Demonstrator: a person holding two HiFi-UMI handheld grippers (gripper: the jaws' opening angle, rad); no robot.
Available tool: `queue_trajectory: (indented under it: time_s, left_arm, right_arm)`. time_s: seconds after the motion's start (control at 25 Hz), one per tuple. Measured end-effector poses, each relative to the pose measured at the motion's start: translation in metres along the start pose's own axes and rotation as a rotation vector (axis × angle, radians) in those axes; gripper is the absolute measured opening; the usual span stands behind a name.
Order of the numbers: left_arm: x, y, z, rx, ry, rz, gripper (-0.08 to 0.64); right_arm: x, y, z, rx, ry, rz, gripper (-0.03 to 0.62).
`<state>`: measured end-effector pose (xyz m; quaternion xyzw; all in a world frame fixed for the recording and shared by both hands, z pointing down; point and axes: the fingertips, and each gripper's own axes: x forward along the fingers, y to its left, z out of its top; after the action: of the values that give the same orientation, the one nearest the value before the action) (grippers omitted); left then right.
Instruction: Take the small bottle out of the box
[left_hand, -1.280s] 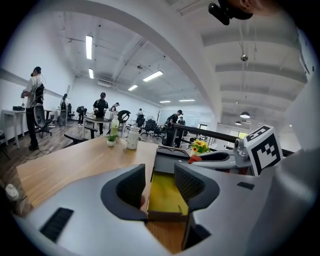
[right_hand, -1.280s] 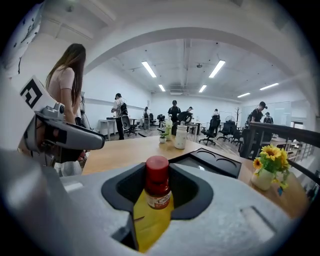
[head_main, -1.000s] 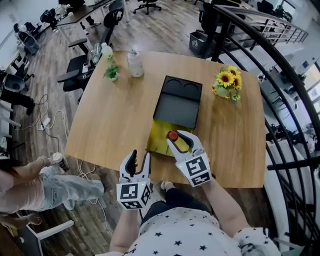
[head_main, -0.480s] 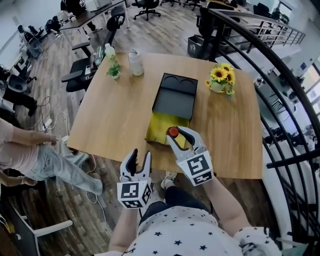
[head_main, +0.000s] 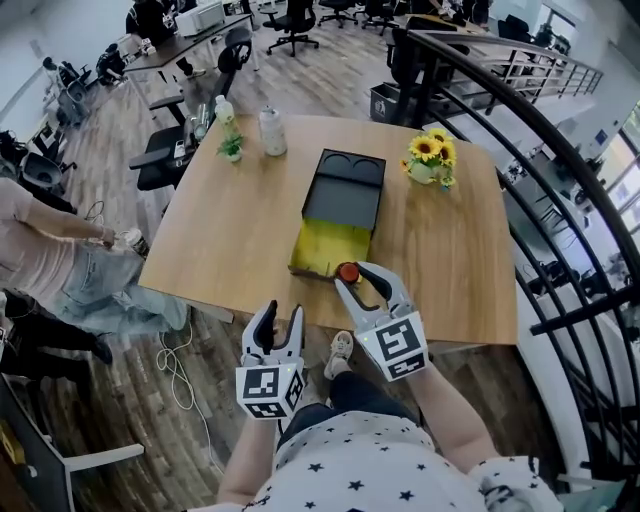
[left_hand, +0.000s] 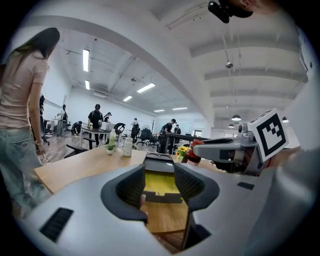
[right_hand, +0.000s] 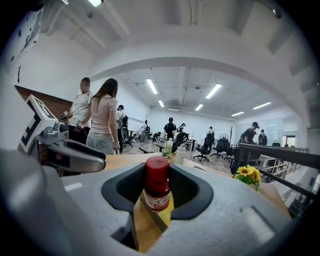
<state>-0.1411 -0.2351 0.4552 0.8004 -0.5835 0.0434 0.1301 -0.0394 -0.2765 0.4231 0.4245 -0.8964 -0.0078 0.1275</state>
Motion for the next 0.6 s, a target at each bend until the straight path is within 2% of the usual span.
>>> queue_trajectory:
  time_s: [0.6]
  left_arm:
    - [-0.060, -0.036, -0.002, 0.007, -0.047, -0.019, 0.172]
  right_arm:
    - [-0.082, 0.024, 0.006, -0.003, -0.044, -0.066, 0.141]
